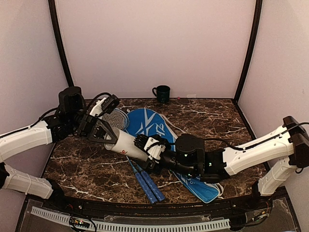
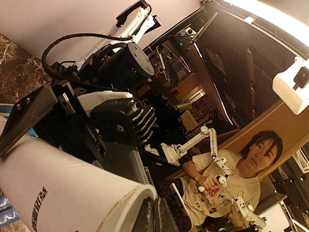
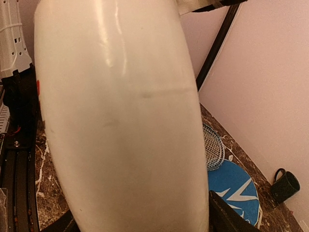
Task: Pack up the badminton gear
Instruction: Close the tube cap on the shuttle tube.
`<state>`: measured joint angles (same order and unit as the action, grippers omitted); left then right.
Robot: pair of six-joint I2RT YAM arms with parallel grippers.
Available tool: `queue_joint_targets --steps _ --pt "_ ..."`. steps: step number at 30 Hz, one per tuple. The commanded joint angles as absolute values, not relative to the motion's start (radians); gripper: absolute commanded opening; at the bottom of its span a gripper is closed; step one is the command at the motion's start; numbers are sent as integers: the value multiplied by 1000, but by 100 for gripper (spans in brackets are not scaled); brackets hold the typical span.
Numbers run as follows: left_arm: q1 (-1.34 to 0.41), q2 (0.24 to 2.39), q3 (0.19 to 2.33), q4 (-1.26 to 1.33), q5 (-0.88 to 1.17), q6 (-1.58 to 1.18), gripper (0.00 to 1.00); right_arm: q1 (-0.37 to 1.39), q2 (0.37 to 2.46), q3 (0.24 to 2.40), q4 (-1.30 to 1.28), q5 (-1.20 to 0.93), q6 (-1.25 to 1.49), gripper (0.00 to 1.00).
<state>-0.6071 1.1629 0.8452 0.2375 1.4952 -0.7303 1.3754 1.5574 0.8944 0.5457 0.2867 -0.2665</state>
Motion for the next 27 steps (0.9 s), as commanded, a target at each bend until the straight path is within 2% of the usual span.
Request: queue_joint_targets --steps 1,5,11,18,24,27 --pt "-658 1190 833 203 1466 -785 0 1398 1529 947 855 265 -212 72" --pt "-660 1185 855 169 1449 -771 2 1406 1534 938 864 272 -205 72" --pt "-658 1169 937 20 1393 -646 18 1418 1513 909 858 286 -183 72" --pt "-654 1170 974 -30 1352 -598 32 1427 1496 886 853 298 -178 72" --pt "-621 1147 1079 -228 1250 -436 37 1432 1490 871 851 314 -178 72" --pt "-567 1121 1094 -227 1211 -423 39 1433 1491 868 843 321 -177 72"
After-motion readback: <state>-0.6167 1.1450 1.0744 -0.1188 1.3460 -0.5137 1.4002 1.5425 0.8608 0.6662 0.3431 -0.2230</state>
